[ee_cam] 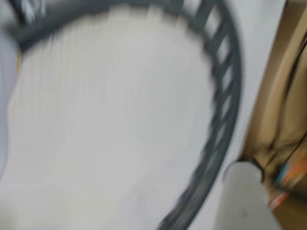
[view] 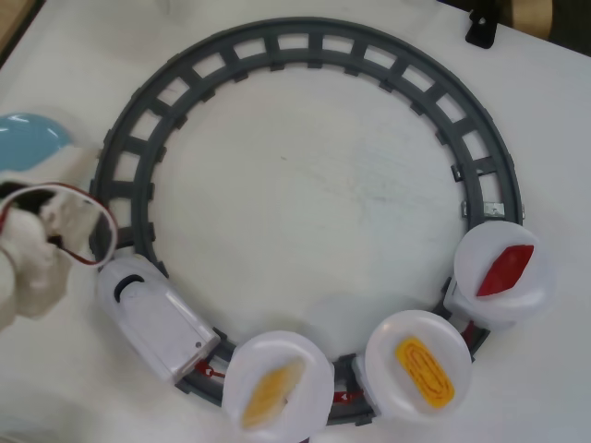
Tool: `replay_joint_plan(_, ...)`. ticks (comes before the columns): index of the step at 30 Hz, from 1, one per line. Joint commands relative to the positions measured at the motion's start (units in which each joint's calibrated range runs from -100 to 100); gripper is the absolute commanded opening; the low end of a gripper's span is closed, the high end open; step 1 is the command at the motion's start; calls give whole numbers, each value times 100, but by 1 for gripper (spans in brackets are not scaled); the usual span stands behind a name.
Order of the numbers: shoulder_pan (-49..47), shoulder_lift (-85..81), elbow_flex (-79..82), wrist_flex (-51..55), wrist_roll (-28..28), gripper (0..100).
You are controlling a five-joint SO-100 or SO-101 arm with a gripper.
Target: Pick up the sushi from the Shinkansen and put it on the blue dish
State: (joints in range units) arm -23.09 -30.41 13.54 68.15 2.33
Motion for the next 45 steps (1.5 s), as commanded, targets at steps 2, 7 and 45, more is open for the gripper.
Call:
replay_joint_plan(2,1112,664,-1084,484,-447,20)
replay_joint_plan(7,2045,1328,-1796,1232,-934,20)
replay_joint_plan(45,4386,1817,-290,569,-520,20)
